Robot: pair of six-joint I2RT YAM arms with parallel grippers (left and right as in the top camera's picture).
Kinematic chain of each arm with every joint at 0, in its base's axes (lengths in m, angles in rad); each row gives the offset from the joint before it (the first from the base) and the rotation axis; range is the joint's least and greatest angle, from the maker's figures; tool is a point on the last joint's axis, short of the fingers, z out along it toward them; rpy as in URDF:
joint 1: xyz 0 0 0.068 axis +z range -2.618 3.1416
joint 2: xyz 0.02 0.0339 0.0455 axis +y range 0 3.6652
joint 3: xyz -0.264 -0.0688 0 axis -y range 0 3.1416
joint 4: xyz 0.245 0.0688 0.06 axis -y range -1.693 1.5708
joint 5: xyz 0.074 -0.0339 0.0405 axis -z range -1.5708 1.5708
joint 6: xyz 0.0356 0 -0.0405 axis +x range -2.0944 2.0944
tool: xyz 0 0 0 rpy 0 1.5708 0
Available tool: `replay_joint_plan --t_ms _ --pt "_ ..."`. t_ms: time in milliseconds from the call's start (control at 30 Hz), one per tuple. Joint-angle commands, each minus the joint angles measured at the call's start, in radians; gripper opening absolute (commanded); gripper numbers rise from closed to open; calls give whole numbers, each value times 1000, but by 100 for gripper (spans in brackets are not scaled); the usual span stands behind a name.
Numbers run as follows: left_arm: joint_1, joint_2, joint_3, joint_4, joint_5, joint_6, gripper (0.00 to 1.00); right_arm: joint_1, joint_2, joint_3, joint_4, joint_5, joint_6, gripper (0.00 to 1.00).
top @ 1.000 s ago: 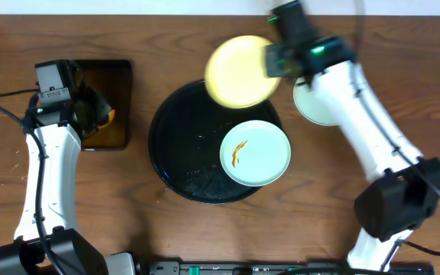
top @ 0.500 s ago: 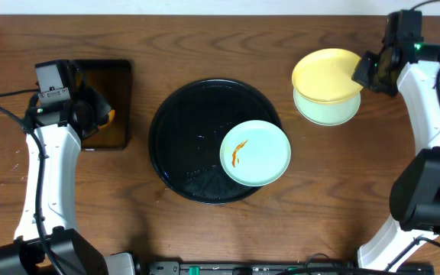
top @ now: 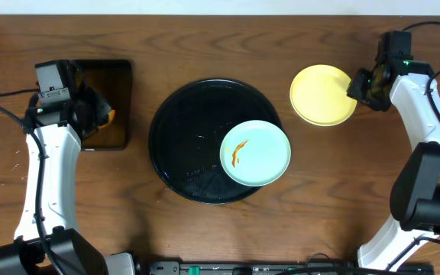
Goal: Clean dirty plates on tray and stack at the side
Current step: 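Move the right gripper back to the light-blue plate on the black tray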
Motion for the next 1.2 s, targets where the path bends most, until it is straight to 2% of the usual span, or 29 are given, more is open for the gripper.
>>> replay_joint_plan --t_ms 0,100,167,267,367,400,433,467,600,767,900,967,1167 --pt "5 8 -6 0 2 6 8 2 -23 13 -37 -118 -53 46" --pt "5 8 -6 0 2 6 8 6 -27 47 -147 -333 -135 51" --pt "5 8 -6 0 2 7 8 18 -34 74 -249 -406 -178 50" --pt "5 8 -6 0 2 7 8 47 -74 92 -365 -377 -193 52" --pt "5 8 -6 -1 2 7 8 84 -146 91 -455 -335 -194 60" --pt "5 8 -6 0 2 7 8 106 -181 91 -491 -314 -192 69" --pt "5 8 -6 0 2 7 8 118 -198 90 -505 -303 -187 91" --pt "5 8 -6 0 2 7 8 139 -222 88 -525 -282 -168 99" --pt "5 8 -6 0 2 7 8 236 -297 29 -548 -200 -70 99" --pt "5 8 -6 -1 2 6 8 370 -352 -161 -414 -193 26 99" --pt "5 8 -6 -1 3 6 8 419 -342 -309 -250 -197 97 81" --pt "5 8 -6 -1 3 6 8 433 -335 -373 -173 -197 113 76" --pt "5 8 -6 -1 2 6 8 439 -324 -477 -38 -198 150 78"
